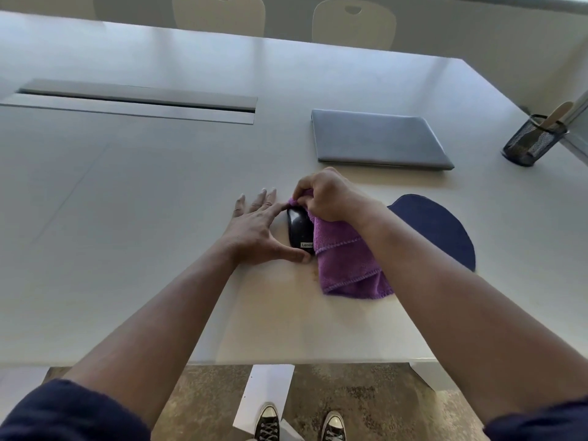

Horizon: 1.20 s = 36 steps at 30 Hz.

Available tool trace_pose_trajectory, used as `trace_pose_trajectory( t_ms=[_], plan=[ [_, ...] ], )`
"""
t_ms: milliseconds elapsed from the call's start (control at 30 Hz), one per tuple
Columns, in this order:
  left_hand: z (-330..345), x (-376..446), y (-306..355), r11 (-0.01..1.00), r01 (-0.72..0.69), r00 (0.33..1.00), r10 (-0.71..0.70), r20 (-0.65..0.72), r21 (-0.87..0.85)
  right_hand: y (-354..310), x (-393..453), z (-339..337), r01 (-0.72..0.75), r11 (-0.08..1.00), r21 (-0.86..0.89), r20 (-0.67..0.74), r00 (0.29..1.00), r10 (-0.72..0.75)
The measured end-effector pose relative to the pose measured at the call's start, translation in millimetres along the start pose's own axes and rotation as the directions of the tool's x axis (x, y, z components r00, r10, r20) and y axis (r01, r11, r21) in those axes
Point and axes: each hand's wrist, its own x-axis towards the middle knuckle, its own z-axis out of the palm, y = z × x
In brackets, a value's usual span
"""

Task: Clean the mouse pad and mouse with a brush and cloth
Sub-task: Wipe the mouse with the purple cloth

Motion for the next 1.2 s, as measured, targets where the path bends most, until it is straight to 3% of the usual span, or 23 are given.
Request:
trace_pose_trajectory(
  t_ms=[133,267,433,567,667,733,800,867,967,1067,1200],
  plan=[
    [-1.7,-0.5,0.6,1.000,0.008,1.000,-0.008,0.012,0.024,-4.5,-4.8,-6.8,0.039,0.998,0.042,0.070,0.997,-0.042],
    [-2.4,-0.2,1.2,1.000,0.005,1.000,-0.005,0.021,0.021,-13.7,-15.9,-10.8,0.076,0.970,0.230,0.238,0.962,-0.132],
    [-3.0,-1.0,1.7,1.000,0.014,1.000,-0.015,0.022,0.022,-11.8,-8.3,-5.3,0.009,0.969,0.245,0.037,0.999,-0.019],
    [-2.5,0.1,0.9,1.000,0.005,1.000,-0.005,0.019,0.025,-14.8,-15.5,-1.9,-0.025,0.942,0.335,0.260,0.963,-0.067],
    [-1.5,-0.9,1.5,1.000,0.010,1.000,-0.010,0.001,-0.002,-9.2,-19.7,-12.9,-0.031,0.958,0.286,0.354,0.932,-0.076],
    [-2.0,-0.6,1.8,1.000,0.004,1.000,-0.004,-0.007,0.002,-4.2,-19.9,-18.7,-0.058,0.952,0.300,0.280,0.960,-0.030],
    [-2.0,-0.3,2.1,1.000,-0.002,1.000,0.002,-0.005,0.013,1.8,-18.2,-17.7,-0.089,0.963,0.255,0.102,0.993,0.065],
    [-2.0,-0.9,1.9,1.000,-0.002,1.000,0.002,-0.011,0.014,4.7,-16.4,-12.8,-0.169,0.965,0.199,0.010,0.985,0.171],
    [-1.6,-1.8,2.3,1.000,-0.001,1.000,0.001,-0.015,0.005,5.1,-15.5,-9.0,-0.252,0.961,0.116,0.040,0.968,0.249],
    [-1.9,-2.2,2.6,1.000,-0.011,0.999,0.011,-0.031,0.012,4.1,-16.0,-19.0,-0.242,0.970,0.032,0.102,0.966,0.238],
    [-2.1,-3.1,2.6,0.999,-0.042,0.997,0.041,-0.065,-0.016,3.7,-18.6,-39.0,-0.216,0.917,0.335,-0.083,0.963,0.257]
  ],
)
